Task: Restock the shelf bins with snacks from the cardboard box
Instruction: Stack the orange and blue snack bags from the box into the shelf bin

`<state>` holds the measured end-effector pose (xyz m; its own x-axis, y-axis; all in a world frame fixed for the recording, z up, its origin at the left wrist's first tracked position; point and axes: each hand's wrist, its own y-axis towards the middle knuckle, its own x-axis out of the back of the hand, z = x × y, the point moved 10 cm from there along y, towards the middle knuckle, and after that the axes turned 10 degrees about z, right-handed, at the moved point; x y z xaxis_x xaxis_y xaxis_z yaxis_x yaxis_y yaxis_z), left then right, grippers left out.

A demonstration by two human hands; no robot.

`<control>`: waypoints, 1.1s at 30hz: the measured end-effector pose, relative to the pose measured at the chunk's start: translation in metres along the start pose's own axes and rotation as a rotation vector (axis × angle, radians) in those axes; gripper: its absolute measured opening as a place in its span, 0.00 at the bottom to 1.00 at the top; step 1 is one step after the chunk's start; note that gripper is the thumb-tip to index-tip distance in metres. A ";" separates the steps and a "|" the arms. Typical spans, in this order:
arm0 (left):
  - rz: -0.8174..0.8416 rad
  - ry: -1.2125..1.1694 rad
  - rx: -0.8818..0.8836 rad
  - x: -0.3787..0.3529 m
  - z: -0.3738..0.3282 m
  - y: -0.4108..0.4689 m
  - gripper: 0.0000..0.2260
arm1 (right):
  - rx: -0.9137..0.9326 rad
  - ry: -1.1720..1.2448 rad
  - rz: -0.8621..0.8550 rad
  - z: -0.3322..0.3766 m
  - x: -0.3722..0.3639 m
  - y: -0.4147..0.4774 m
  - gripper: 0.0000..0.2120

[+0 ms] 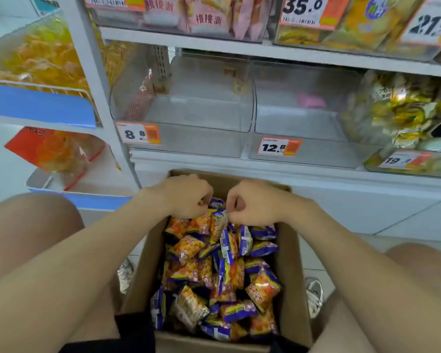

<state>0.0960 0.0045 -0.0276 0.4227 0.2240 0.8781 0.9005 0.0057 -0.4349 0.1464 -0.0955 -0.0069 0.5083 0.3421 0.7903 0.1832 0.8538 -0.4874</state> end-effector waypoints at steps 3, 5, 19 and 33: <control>0.100 -0.019 0.025 -0.027 0.000 0.001 0.10 | -0.179 -0.286 0.059 -0.008 -0.044 0.014 0.07; 0.192 -0.032 0.052 -0.053 0.003 0.001 0.11 | -0.259 -0.324 0.028 -0.019 -0.072 0.023 0.09; 0.235 -0.054 0.101 -0.087 0.008 0.015 0.19 | -0.280 0.129 0.188 -0.055 -0.094 0.042 0.18; -0.100 -1.248 0.038 0.039 -0.011 -0.020 0.17 | 0.073 0.157 -0.290 -0.021 0.069 -0.039 0.36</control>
<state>0.0953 0.0025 0.0179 -0.0513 0.9904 0.1287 0.9105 0.0993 -0.4013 0.1922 -0.1132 0.0584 0.5685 0.0206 0.8224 0.2812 0.9346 -0.2178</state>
